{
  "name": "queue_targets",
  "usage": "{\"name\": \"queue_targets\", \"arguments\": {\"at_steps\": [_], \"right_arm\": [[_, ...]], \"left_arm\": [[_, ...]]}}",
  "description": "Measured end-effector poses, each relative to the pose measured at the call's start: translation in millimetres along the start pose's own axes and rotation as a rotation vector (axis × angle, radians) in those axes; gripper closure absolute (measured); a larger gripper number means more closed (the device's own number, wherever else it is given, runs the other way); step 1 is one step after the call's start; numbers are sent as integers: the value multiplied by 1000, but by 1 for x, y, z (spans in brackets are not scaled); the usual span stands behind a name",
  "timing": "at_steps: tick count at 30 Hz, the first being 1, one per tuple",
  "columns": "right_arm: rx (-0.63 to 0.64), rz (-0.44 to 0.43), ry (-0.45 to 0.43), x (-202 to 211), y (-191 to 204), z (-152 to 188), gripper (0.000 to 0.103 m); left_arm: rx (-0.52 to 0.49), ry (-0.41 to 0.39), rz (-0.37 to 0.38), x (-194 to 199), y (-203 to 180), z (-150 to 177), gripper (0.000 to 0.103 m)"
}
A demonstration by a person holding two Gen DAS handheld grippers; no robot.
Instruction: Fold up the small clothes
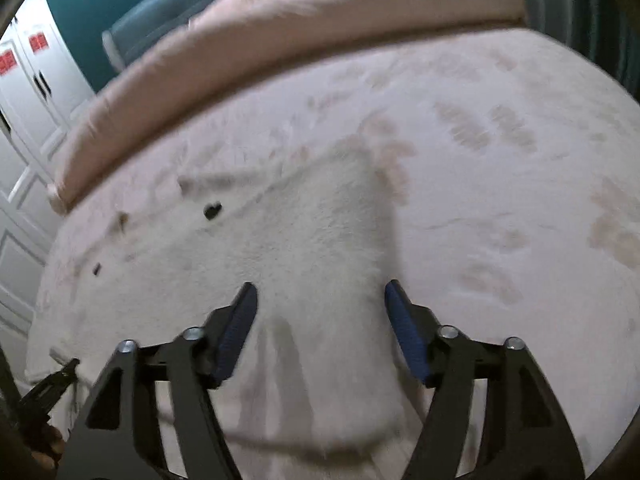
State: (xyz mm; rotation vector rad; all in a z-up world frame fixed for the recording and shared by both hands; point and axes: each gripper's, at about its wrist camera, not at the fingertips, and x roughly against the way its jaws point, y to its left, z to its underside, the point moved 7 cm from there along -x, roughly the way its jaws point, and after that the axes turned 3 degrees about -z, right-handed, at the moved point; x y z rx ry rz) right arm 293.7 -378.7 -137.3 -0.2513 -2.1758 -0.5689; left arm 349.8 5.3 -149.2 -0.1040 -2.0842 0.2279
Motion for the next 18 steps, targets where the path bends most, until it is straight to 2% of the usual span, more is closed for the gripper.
{"name": "queue_targets", "arguments": {"at_steps": [1,2,4,5,7,8,11,12,14,16,17,18], "right_arm": [[15,-13,-12,0,3,-5,86],[23,-46,-41,9,2,-8,93],[-31,-127,-138,33,-7,-17,93],[-76,-104,-130,29,-25,-14,93],[-134,-48,-20,0,-50,3,93],[-145,-81,-25,-2,-54,8,92],[-128,-54,-87,27,-42,-3,91],[-97,-67,-138,47,-32,-5,89],[-34,-127,-169,69,-8,1,90],[60,-206,-107,70,22,21,91],[116,-217,-55,62,32,34,91],[172,-193,-13,51,36,46,92]], "left_arm": [[-5,3,0,0,0,-1,88],[-9,5,1,0,0,-2,88],[-16,8,8,-2,1,-3,88],[-16,8,11,-4,1,-3,88],[-20,3,8,-6,0,-2,88],[-26,2,0,-6,-1,-2,88],[-31,5,-4,-6,-2,-2,88],[-29,5,-2,-6,-2,-2,88],[-29,0,0,-6,-3,-2,88],[-35,-3,-12,-6,-3,-2,88],[-38,-5,-19,-6,-4,-2,88],[-40,-5,-27,-6,-5,-2,88]]}}
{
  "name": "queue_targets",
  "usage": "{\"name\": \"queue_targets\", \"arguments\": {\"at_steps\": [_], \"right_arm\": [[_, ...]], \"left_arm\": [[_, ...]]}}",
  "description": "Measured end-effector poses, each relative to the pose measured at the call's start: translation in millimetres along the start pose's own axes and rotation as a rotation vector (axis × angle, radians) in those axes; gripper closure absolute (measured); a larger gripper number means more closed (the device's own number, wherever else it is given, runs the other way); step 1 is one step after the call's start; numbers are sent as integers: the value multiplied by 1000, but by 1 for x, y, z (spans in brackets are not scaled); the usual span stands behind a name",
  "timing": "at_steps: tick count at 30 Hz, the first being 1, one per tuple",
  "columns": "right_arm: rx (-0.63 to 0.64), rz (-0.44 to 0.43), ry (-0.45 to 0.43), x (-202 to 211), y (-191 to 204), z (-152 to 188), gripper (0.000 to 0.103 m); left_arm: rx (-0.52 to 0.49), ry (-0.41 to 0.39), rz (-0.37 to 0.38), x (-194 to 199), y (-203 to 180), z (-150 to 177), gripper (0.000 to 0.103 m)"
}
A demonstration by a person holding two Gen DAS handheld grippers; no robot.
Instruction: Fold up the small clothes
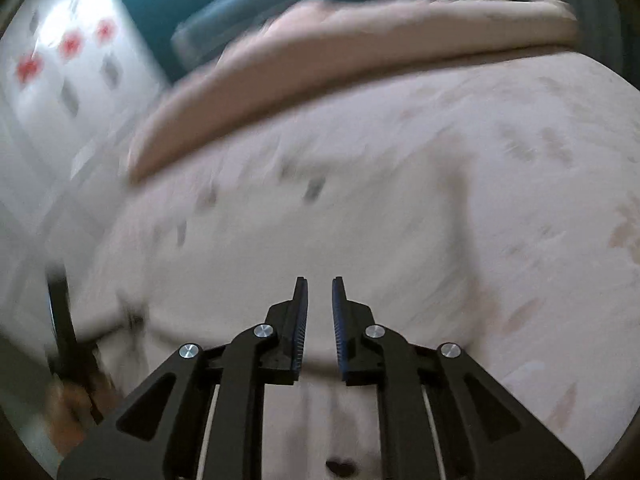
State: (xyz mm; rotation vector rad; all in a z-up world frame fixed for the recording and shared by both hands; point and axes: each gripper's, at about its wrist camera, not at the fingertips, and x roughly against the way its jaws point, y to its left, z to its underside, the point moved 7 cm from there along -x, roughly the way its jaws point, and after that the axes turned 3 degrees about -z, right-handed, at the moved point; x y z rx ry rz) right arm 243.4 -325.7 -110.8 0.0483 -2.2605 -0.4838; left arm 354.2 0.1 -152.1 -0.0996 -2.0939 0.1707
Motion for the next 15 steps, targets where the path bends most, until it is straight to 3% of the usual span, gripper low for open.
{"name": "queue_targets", "arguments": {"at_steps": [2,3,5,6,8,10,12,14,15], "right_arm": [[34,98,51,-13,-21,17,97],[-26,129,44,-11,-47,20,103],[-211,105,-12,12,-90,19,103],[-239,117,-34,23,-99,18,103],[-213,172,-65,40,-100,10,99],[-157,107,-48,37,-77,5,99],[-54,107,-13,23,-54,7,99],[21,191,27,1,-53,17,101],[-9,233,34,-7,-63,27,103]], "left_arm": [[2,5,0,0,1,1,87],[3,11,5,0,2,0,87],[3,18,20,0,3,0,86],[3,19,28,0,4,0,86],[3,13,27,-2,4,0,86],[-4,-3,-2,-2,1,1,86],[-14,-13,-24,-1,-1,2,86],[-10,-12,-18,2,0,3,85],[-1,-4,1,5,2,3,84]]}}
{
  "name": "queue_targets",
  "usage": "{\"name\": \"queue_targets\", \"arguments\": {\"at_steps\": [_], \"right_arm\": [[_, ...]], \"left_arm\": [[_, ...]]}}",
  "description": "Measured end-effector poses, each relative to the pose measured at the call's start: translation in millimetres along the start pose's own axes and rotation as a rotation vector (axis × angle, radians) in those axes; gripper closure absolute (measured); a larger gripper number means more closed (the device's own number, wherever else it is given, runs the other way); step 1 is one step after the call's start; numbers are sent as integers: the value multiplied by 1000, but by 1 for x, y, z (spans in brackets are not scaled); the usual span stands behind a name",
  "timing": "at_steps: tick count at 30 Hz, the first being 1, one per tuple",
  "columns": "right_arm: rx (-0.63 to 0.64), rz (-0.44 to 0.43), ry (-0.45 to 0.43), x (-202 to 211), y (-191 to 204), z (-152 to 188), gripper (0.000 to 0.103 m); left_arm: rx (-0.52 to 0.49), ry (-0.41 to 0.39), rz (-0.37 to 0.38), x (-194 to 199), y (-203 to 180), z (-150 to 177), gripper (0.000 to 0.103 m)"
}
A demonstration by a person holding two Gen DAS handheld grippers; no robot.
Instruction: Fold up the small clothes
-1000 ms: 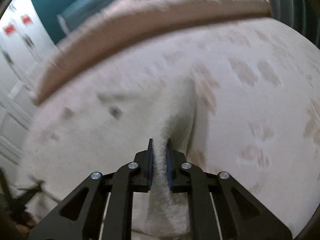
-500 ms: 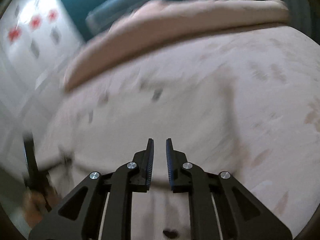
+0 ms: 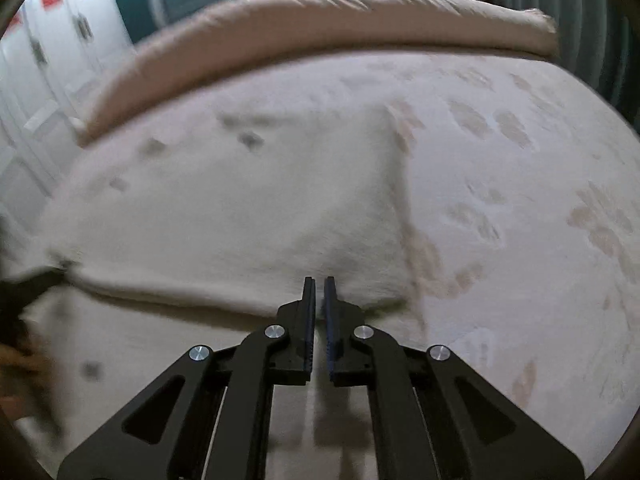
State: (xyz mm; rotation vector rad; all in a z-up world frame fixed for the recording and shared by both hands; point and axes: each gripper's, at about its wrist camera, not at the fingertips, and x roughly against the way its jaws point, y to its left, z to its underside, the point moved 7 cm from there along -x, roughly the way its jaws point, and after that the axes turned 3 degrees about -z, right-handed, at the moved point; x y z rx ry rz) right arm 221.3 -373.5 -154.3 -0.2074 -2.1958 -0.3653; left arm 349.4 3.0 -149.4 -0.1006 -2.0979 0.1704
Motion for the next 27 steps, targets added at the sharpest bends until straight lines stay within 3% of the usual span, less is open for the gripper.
{"name": "queue_targets", "arguments": {"at_steps": [2,3,5,7,11,14,17,21,24,25,27], "right_arm": [[-86,-9,-34,11,-7,3,103],[-104,5,-61,24,-5,5,96],[-81,-29,-83,43,16,18,96],[-17,-84,-81,53,45,39,94],[72,-170,-17,46,85,83,74],[120,-141,-25,46,97,96,63],[120,-142,-8,40,97,95,56],[147,-145,-9,34,98,97,47],[176,-126,-9,36,110,98,40],[181,-122,-8,36,110,99,40],[187,-121,-7,36,111,100,38]], "left_arm": [[42,9,35,12,12,-1,80],[74,-9,25,24,28,-3,79],[140,-53,12,43,62,-5,62],[230,-84,-26,60,113,-7,57],[394,-88,-150,75,231,-13,57],[558,-135,-224,89,327,-25,58],[653,-154,-289,91,395,-41,58],[750,-99,-246,69,438,-55,58],[743,-102,-265,58,445,-67,65],[734,-100,-265,57,444,-71,89],[720,-103,-216,61,438,-84,95]]}}
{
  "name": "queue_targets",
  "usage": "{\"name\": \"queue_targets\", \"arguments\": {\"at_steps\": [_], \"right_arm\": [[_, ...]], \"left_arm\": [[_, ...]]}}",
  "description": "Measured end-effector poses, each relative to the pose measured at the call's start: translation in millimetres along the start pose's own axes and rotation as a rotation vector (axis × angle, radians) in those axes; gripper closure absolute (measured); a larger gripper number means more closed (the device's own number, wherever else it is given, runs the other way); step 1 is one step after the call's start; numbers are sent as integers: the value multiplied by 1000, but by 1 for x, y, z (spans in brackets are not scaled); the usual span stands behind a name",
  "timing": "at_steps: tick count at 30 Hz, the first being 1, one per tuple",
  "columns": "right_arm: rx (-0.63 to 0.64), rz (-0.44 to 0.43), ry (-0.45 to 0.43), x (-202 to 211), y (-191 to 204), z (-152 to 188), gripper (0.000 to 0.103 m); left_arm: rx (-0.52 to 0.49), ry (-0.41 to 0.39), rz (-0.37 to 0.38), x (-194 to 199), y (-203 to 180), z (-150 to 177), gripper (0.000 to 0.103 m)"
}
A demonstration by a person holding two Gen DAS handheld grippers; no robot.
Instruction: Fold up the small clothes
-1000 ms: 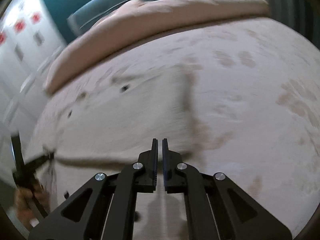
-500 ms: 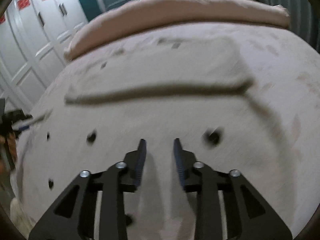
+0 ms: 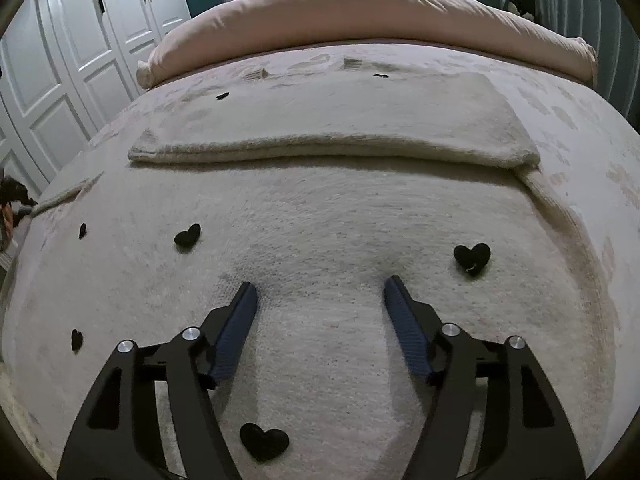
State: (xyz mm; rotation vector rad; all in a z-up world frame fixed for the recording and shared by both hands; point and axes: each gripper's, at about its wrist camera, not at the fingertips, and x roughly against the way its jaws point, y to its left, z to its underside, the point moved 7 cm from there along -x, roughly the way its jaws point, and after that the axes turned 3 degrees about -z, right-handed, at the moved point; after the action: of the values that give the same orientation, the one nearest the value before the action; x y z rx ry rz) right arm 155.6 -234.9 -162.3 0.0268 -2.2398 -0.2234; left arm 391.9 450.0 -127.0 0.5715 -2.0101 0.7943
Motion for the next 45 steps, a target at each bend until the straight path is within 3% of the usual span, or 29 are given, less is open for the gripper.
{"name": "queue_targets", "arguments": {"at_steps": [2,5,8,10,13,14,15,16,18,21,24,29,33,37,40,41,42,43,45], "right_arm": [[-2,-6,0,1,-1,0,37],[-11,-25,-2,0,-1,1,34],[-14,-46,-4,0,-1,1,30],[-18,-56,-6,1,0,0,29],[-29,-72,-11,3,0,0,29],[-34,-81,-13,3,0,0,28],[-37,-88,-14,4,0,-1,27],[-40,-96,-16,4,-1,-1,27],[-47,-113,-19,5,-1,-1,25],[-57,-143,-24,7,0,-2,22],[-88,-165,-24,12,-3,-5,22],[-171,-166,-109,37,-14,-44,23],[-260,-197,-72,18,-22,-94,24],[-335,-177,6,-26,-27,-119,29],[-377,-154,68,-53,-25,-120,50],[-375,-156,74,-58,-22,-123,65],[-360,-174,77,-60,-17,-128,90],[-355,-187,77,-59,-13,-134,96],[-356,-257,-27,-32,-5,-159,97]], "left_arm": [[-43,-74,57,25,-22,-4,96],[-229,-177,177,83,-96,14,96],[-410,-220,360,147,-186,68,96],[-512,-205,487,181,-245,124,96],[-627,-94,616,199,-311,223,94],[-653,-51,633,197,-325,255,87],[-685,15,622,186,-338,303,84],[-697,56,616,178,-343,328,78],[-694,153,556,149,-338,387,77],[-593,328,497,109,-310,435,77],[-484,356,438,90,-276,427,77],[-409,196,344,84,-239,346,74],[-248,168,318,72,-210,286,74],[-93,197,320,53,-184,254,74],[-54,222,329,47,-176,249,74],[-56,228,329,45,-177,249,74],[-61,226,326,43,-178,248,75],[-64,224,334,43,-181,248,77],[-65,209,350,48,-181,240,80]]}}
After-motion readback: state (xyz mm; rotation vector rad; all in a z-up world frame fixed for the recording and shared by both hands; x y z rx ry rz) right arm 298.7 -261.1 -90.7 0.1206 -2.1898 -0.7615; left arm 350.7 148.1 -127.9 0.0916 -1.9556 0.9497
